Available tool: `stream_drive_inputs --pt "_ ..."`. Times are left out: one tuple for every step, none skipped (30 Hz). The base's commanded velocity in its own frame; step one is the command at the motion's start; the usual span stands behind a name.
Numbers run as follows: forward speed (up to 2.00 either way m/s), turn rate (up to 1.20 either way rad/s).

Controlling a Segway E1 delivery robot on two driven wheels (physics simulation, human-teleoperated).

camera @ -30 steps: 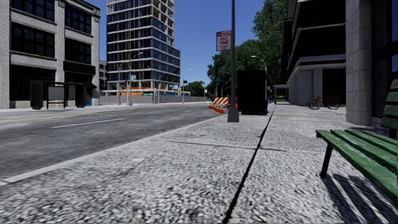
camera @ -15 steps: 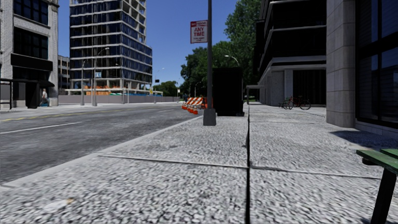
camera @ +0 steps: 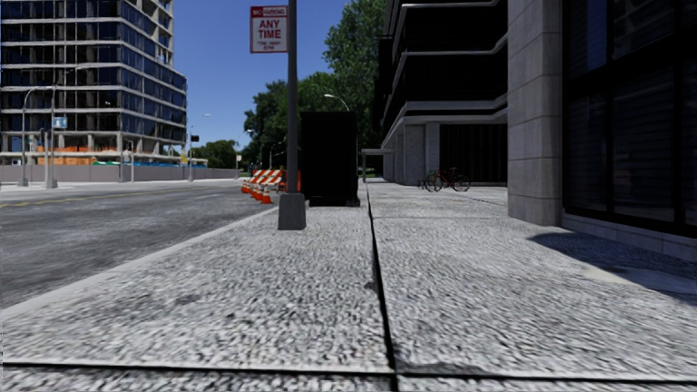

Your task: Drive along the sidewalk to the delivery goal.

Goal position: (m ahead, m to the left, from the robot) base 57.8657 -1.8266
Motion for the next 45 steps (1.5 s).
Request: stream_drive_inputs --pt "2.00 -0.47" --pt "2.00 -0.47" --pt "2.00 -0.46" --pt "2.00 -0.46" --pt "2.00 -0.46" --pt "2.00 -0.46" --pt "2.00 -0.46" --pt "2.00 -0.46" --pt "2.00 -0.46" --pt "2.00 -0.46" --pt "2.00 -0.46" --pt "2.00 -0.46" --pt "2.00 -0.46" --pt "2.00 -0.46" --pt "2.00 -0.36" --pt "2.00 -0.36" --pt "2.00 0.00" --pt "2.00 0.00" --pt "2.00 0.00" --pt "2.00 0.00" --pt "2.00 0.00" --pt "2.00 0.00" --pt "2.00 0.00" --pt "2.00 0.00" --pt "2.00 0.00" --pt "2.00 0.00" --pt "2.00 0.00" --pt "2.00 0.00" --pt "2.00 0.00" --pt "2.00 0.00" --pt "2.00 0.00" --pt "2.00 0.00" --pt "2.00 0.00" --pt "2.00 0.00" --pt "2.00 0.00" --pt "2.00 0.00" --pt "2.00 0.00" --pt "2.00 0.00" --pt "2.00 0.00" --pt "2.00 0.00" --pt "2.00 0.00" --pt "2.00 0.00" --pt "2.00 0.00" --pt "2.00 0.00" --pt "2.00 0.00"
